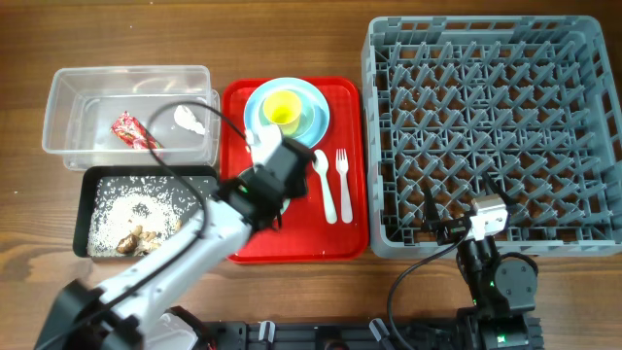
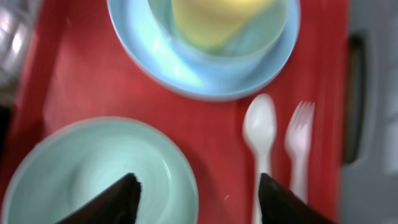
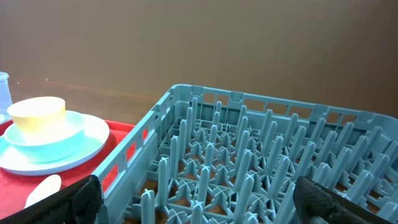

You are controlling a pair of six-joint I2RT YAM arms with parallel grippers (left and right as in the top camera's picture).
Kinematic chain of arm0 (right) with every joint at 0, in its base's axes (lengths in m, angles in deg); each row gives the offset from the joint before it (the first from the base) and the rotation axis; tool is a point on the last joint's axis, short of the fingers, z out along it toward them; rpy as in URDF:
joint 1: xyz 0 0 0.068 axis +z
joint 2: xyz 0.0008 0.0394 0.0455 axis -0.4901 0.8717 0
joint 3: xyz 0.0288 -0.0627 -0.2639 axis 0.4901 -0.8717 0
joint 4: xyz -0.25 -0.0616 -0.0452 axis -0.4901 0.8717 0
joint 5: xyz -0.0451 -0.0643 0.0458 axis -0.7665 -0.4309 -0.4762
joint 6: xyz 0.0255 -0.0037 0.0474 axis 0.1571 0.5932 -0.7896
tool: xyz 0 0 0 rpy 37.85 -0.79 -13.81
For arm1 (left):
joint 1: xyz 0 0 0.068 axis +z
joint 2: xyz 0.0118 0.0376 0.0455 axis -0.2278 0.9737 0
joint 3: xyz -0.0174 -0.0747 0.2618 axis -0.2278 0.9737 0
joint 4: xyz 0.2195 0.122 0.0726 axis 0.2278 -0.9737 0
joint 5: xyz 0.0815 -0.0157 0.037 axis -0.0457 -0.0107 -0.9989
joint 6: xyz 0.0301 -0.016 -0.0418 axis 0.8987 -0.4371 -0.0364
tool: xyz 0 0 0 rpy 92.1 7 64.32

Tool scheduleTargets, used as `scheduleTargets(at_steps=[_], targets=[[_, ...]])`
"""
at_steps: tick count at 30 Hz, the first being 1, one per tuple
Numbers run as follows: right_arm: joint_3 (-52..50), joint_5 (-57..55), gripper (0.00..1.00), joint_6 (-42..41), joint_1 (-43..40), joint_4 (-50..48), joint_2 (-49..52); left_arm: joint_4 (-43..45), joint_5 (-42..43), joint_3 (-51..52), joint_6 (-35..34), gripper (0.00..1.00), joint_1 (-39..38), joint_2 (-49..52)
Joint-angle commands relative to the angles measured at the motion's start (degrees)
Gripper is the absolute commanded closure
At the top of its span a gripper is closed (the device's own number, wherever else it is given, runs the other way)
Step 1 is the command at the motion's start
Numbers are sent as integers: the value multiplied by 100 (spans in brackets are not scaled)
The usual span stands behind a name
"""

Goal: Sort waste into correct bins and load items into the dishwasher rack
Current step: 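Return the emptied teal bowl to the red tray with the left gripper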

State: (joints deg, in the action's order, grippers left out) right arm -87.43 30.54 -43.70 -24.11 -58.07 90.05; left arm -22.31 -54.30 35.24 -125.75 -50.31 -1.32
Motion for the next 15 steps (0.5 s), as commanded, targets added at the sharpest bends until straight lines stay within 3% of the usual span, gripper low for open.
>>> scheduleTargets(at_steps=[1, 4, 6, 11, 15], targets=[[-7, -55, 0, 13, 22, -15, -9, -417, 1054, -1224, 503, 30, 1060, -417], [-7, -55, 0, 11, 22, -15, -9, -863, 2061, -2059, 748, 19, 2214, -417], [-7, -55, 0, 9, 22, -15, -9, -966, 2168, -2299, 745, 0, 2850, -420], [-7, 50, 0, -13, 22, -560, -9, -1429, 2162, -2317, 745, 0, 4478, -448], [31, 1545, 0, -352, 22, -1709, -9, -1932, 2162, -2317, 745, 0, 5294, -442]])
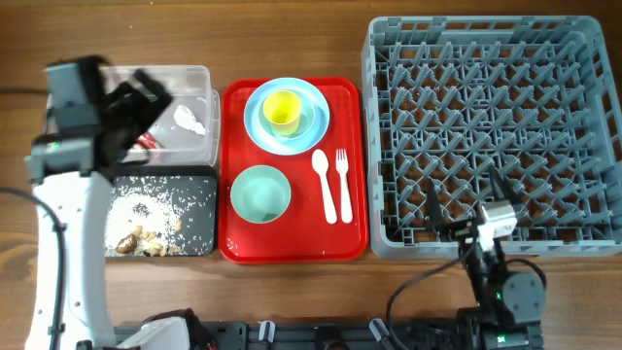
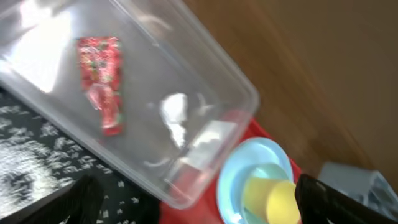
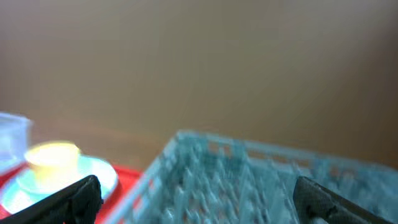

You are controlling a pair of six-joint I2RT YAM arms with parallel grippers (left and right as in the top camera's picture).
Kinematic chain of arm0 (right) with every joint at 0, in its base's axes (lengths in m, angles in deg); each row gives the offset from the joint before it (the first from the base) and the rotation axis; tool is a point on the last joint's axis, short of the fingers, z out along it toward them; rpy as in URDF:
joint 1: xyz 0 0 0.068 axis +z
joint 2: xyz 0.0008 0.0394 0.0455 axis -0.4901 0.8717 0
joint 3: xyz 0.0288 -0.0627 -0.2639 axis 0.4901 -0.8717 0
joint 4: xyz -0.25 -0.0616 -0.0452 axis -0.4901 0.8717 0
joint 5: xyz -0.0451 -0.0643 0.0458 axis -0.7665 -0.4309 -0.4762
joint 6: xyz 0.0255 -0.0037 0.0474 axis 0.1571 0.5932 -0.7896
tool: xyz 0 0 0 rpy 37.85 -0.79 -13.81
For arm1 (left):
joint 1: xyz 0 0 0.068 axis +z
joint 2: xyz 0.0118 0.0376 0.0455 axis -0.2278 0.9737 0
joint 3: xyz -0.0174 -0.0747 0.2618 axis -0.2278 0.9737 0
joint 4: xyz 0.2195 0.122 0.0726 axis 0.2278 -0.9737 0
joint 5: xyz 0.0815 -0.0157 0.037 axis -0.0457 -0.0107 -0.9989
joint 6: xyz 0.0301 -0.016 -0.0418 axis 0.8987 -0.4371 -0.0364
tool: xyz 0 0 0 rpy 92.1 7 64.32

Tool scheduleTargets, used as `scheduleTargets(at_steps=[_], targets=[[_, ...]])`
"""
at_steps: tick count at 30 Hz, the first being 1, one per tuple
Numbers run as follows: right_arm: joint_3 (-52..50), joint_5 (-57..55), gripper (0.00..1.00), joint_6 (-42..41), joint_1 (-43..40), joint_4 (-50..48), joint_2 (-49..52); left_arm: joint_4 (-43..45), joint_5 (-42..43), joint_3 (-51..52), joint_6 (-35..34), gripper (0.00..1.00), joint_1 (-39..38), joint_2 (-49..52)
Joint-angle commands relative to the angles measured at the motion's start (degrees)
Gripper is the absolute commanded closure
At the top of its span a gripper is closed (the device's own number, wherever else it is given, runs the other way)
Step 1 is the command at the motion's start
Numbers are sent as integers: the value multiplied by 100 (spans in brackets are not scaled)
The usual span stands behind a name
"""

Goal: Sort waste into correct bins and load items into the dishwasher rack
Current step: 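Return the emptied teal bowl to the red tray with the left gripper, then reach the right gripper to the white spoon and grasp it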

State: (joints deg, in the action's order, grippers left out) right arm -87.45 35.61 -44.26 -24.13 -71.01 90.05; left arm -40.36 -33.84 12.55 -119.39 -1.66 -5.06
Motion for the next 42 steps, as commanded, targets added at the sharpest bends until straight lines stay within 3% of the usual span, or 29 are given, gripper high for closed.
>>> scheduleTargets(at_steps=[1, 3, 5, 9, 11, 13, 15, 16, 19, 20, 25, 30, 42], targets=[[122, 901, 0, -527, 24, -280, -9, -127, 116, -48, 109, 0, 505, -68], [634, 271, 0, -1248, 24, 743, 74, -127, 116, -48, 109, 0, 678, -68], [1405, 74, 0, -1281, 24, 1462, 474, -127, 116, -48, 107, 0, 715, -68], [4258, 227, 0, -1757, 24, 3117, 2334, -127, 116, -48, 109, 0, 715, -68], [6406, 363, 0, -1733, 24, 4986, 3832, -127, 116, -48, 109, 0, 715, -68], [7847, 400, 0, -1790, 24, 6210, 4983, -127, 116, -48, 109, 0, 715, -68], [8813, 817, 0, -2232, 24, 6704, 5925, -127, 116, -48, 109, 0, 715, -68], [9370, 1847, 0, -2809, 24, 6811, 6848, -127, 116, -48, 109, 0, 715, -68], [9372, 2341, 52, -3156, 68, 6909, 7486, -127, 116, -48, 109, 0, 715, -68], [9372, 2149, 61, -3187, 184, 7180, 7709, -127, 116, -48, 107, 0, 715, -68], [9372, 90, 51, -2304, 1644, 7661, 8297, -127, 116, -48, 109, 0, 715, -68], [9215, -118, 46, -2046, 2918, 7676, 8996, -127, 116, -48, 109, 0, 715, -68], [8865, -673, 43, -2634, 3602, 7322, 11248, -127, 116, -48, 109, 0, 715, -68]])
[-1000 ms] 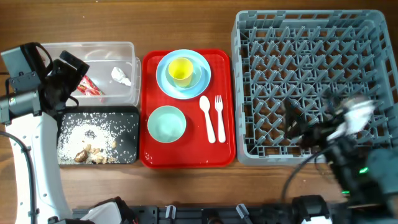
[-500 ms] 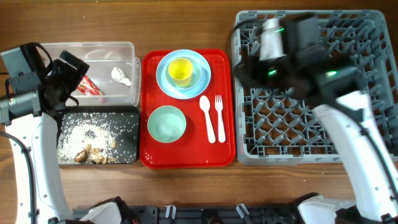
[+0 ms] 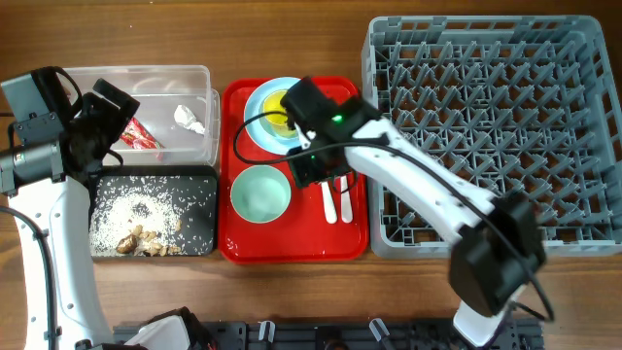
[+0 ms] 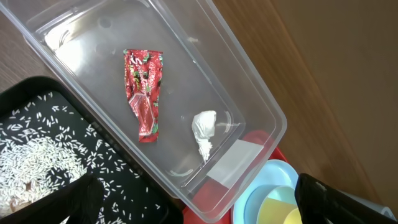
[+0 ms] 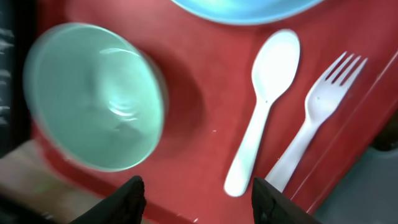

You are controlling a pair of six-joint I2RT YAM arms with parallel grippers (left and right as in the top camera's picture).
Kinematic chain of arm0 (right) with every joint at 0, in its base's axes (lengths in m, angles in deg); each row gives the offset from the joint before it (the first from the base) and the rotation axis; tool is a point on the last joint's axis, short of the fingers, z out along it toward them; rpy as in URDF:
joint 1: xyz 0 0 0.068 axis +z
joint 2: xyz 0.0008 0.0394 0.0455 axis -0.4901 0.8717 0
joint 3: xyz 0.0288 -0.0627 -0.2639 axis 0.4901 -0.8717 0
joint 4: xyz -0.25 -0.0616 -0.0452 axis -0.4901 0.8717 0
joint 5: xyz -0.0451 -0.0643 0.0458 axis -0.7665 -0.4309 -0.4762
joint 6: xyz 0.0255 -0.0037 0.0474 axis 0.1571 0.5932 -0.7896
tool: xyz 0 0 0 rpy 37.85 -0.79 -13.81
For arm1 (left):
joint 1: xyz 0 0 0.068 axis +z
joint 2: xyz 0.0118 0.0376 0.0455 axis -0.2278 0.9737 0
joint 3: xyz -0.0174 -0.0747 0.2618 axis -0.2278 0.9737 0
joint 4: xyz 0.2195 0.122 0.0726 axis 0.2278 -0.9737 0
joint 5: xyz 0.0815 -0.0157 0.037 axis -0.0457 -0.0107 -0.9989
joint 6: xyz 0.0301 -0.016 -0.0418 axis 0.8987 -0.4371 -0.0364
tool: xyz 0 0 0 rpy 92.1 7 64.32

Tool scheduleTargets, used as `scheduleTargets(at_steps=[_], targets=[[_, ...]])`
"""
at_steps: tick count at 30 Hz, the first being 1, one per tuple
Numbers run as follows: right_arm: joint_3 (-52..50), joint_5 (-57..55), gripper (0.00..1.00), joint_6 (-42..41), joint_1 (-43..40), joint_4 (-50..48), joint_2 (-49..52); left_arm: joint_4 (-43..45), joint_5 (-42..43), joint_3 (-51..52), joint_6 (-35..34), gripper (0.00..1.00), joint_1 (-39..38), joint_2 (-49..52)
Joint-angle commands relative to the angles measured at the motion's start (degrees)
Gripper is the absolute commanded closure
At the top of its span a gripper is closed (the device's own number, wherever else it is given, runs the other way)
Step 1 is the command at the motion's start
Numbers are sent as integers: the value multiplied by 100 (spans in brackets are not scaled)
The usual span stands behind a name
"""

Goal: Sort waste into correct bins and load items into the dishwasher rack
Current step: 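Reach the right gripper to the white spoon and grasp it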

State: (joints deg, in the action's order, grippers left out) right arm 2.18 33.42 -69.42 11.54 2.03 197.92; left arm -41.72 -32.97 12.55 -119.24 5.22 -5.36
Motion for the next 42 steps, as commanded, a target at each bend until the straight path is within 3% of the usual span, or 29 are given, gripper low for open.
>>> scheduleTargets(at_steps=[1, 6, 12, 22, 27, 32, 34, 37, 39, 42], targets=[[-120, -592, 43, -118, 35, -22, 579, 9, 28, -48, 94, 0, 26, -37], [-149, -852, 45, -120, 35, -267, 1056, 11, 28, -48, 92, 0, 26, -37], [-214, -1187, 57, -173, 33, -511, 1163, 9, 28, -48, 94, 0, 26, -37], [-664, -1239, 55, -308, -39, -907, 1163, 11, 28, -48, 94, 0, 26, -37], [-699, -1176, 73, -269, -39, -920, 1163, 9, 28, -48, 94, 0, 26, -37], [-715, -872, 74, -273, -39, -1045, 1163, 9, 28, -48, 94, 0, 26, -37], [-715, -678, 82, -455, -39, -1261, 1163, 11, 28, -48, 94, 0, 26, -37], [-713, -680, 86, -835, -39, -1368, 1163, 9, 28, -48, 94, 0, 26, -37], [-713, -608, 96, -892, -39, -1360, 1163, 9, 28, -48, 94, 0, 26, -37], [-667, -415, 96, -887, -39, -1259, 1158, 9, 28, -48, 94, 0, 26, -37]])
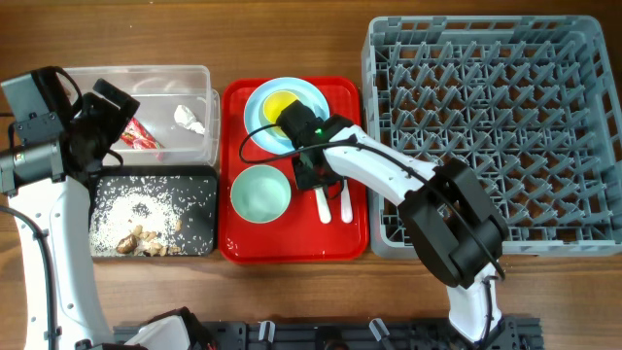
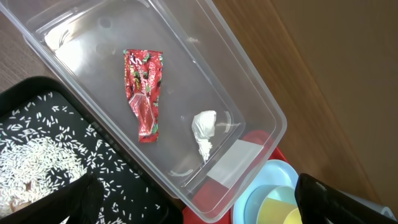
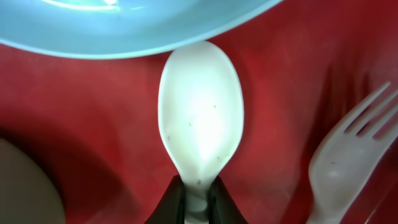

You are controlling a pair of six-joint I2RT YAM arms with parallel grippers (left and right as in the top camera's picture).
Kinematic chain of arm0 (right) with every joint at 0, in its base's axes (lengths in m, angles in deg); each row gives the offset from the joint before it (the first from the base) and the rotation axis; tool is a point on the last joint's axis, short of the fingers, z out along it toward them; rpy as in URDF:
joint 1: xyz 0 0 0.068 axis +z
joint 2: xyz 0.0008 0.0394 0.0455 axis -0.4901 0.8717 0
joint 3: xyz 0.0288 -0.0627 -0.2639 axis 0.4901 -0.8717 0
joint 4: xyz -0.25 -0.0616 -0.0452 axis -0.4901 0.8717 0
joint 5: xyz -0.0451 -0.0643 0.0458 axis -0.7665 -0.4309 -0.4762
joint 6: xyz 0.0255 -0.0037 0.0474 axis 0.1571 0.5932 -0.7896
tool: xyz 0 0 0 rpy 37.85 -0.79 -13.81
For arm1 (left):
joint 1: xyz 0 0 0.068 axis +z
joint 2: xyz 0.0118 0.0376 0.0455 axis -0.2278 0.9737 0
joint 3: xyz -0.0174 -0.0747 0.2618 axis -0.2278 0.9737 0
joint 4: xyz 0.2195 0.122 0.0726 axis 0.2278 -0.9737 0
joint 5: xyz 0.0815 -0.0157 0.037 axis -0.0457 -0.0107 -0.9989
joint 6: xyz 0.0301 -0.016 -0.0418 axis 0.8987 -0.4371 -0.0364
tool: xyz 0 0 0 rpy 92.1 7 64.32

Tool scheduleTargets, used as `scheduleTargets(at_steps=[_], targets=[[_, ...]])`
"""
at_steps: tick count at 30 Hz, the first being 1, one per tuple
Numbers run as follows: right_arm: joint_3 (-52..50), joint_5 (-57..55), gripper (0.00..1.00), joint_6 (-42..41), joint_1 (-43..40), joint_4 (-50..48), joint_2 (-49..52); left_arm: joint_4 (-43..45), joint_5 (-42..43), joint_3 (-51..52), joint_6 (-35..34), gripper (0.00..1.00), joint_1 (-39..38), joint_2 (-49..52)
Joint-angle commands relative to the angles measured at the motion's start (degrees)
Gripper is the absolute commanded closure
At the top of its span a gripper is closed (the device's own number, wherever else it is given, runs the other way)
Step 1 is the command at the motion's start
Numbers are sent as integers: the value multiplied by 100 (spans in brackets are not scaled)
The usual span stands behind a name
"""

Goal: Sort waste into correct bins and load items into the dishwasher rack
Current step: 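Reach the right gripper to the white spoon and grasp it, then carry the spoon with the right gripper into the dish rack and release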

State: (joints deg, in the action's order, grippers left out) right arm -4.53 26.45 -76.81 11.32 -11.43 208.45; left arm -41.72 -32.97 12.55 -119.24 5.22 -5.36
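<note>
On the red tray [image 1: 292, 243] lies a white spoon [image 3: 200, 112], and my right gripper [image 3: 192, 186] is shut on its neck just below the bowl end. In the overhead view the right gripper [image 1: 316, 178] covers the spoon's top, and the handle of the spoon [image 1: 323, 206] sticks out toward the front. A white fork [image 3: 341, 168] lies just right of it. A green bowl [image 1: 259, 192] sits left of the spoon. My left gripper [image 2: 196, 199] hangs open, high over the clear bin [image 2: 261, 106].
A blue plate [image 1: 309, 126] with a blue bowl and yellow cup [image 1: 282, 107] fills the tray's back. The grey dishwasher rack [image 1: 496, 126] stands right. The clear bin holds a red wrapper [image 2: 144, 93] and a white wad [image 2: 204, 127]. A black tray [image 1: 146, 209] holds rice.
My right gripper was open above the spoon, fork and green bowl; now it is down at the tray and shut on the spoon's neck. The left arm has not moved.
First my left gripper was open over the green bowl on the tray, the right one parked at the rack's front. Then the left stood over the clear bin. Later the right arm was over the tray, open; now it grips the spoon.
</note>
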Motion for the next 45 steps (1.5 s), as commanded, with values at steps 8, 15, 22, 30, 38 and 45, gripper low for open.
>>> scheduleTargets(at_steps=[8, 15, 22, 30, 38, 45], targets=[[1373, -20, 96, -125, -251, 2063, -671, 9, 28, -48, 94, 0, 26, -37], [1403, -1298, 95, 249, -1165, 2120, -1729, 9, 28, -48, 94, 0, 26, -37], [1322, -1060, 96, 804, -2240, 2315, -1751, 9, 28, -48, 94, 0, 26, -37], [1106, -1062, 96, 1644, -3108, 2308, -1751, 9, 28, -48, 94, 0, 26, -37], [365, -1082, 95, 2542, -3383, 1517, -1746, 9, 28, -48, 94, 0, 26, -37], [155, -1106, 85, 2868, -3386, 1375, -1746, 9, 28, -48, 94, 0, 26, -37]])
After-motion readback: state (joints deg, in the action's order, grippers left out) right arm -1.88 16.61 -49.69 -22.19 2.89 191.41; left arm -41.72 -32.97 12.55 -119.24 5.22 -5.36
